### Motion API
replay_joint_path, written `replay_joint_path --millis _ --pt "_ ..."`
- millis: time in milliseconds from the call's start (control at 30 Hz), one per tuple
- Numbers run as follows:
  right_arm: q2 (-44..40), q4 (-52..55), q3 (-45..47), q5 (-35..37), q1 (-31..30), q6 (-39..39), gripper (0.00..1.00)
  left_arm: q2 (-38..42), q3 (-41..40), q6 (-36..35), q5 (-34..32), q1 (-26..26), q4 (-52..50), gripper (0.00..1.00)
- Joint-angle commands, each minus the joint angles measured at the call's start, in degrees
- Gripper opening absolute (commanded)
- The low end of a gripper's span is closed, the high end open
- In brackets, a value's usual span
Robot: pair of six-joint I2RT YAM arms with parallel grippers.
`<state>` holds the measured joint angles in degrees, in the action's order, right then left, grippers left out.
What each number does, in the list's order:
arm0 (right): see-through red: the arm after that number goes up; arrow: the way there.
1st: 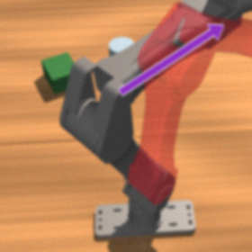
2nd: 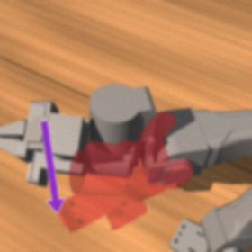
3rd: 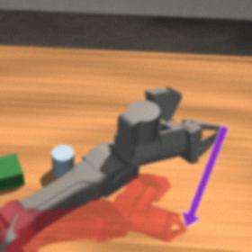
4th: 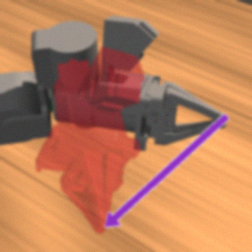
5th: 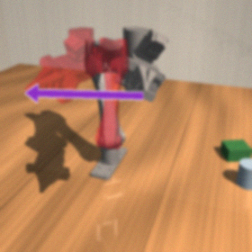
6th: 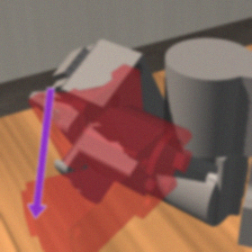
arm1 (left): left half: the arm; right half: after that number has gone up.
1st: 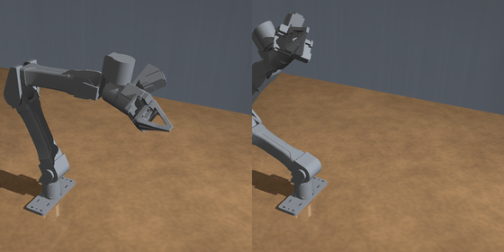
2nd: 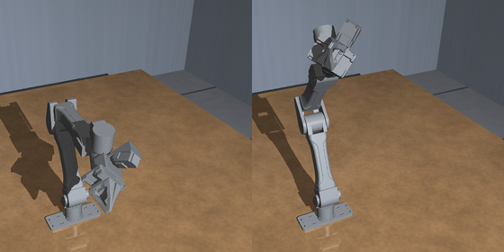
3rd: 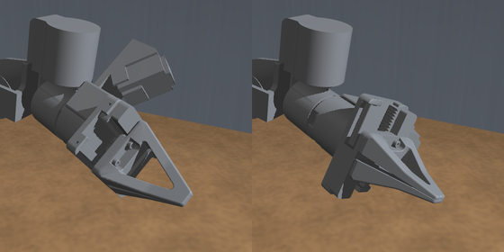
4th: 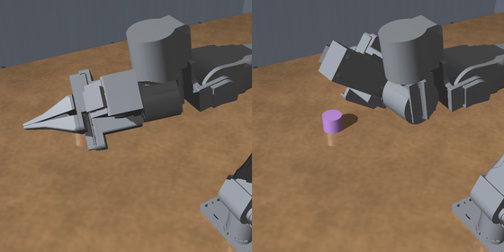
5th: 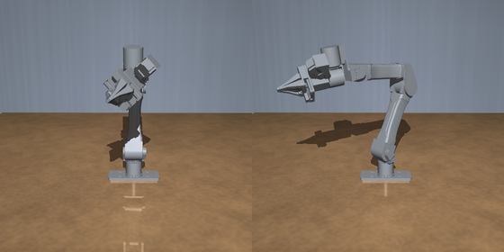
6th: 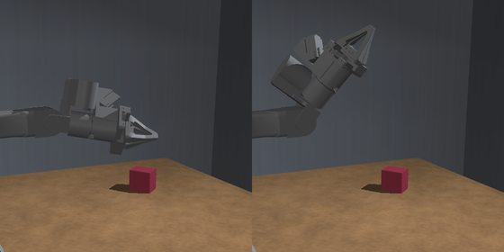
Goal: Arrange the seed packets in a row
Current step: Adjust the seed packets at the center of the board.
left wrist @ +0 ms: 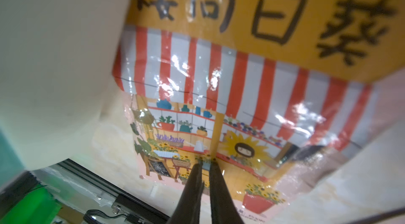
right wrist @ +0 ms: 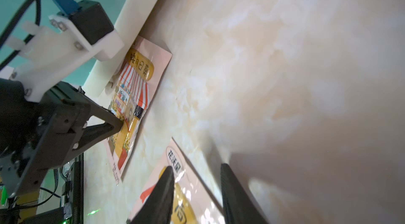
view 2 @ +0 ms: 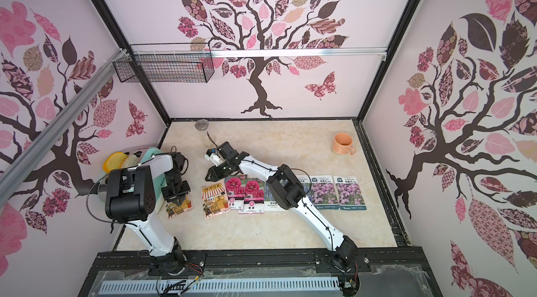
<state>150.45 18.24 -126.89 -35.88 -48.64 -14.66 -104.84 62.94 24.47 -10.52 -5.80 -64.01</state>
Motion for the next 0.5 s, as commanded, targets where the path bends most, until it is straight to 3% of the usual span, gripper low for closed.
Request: replay_joint_path --millis 0,67,167,300,467 --pt "-7.85 -0.75 4.3 1.69 0.54 1.36 0.38 -3.78 1.0 -2.67 1.1 3.47 0.64 0.12" --pt "-12.42 -0.48 8.07 1.49 0.57 2.24 0.38 -4.6 1.52 -2.67 -0.54 5.23 0.12 0.12" --pt "-18.43 -3.18 16.42 3.37 0.65 3.04 0.39 -4.23 1.06 -3.54 2.3 6.15 0.96 0.12" --pt "-21.42 -1.72 21.97 3.5 0.38 2.87 0.37 -3.91 0.82 -3.79 0.7 7.07 0.77 0.12" --pt "-24.05 -4.27 30.28 4.02 -0.59 0.29 0.37 -3.71 1.08 -5.29 3.17 9.14 1.26 0.12"
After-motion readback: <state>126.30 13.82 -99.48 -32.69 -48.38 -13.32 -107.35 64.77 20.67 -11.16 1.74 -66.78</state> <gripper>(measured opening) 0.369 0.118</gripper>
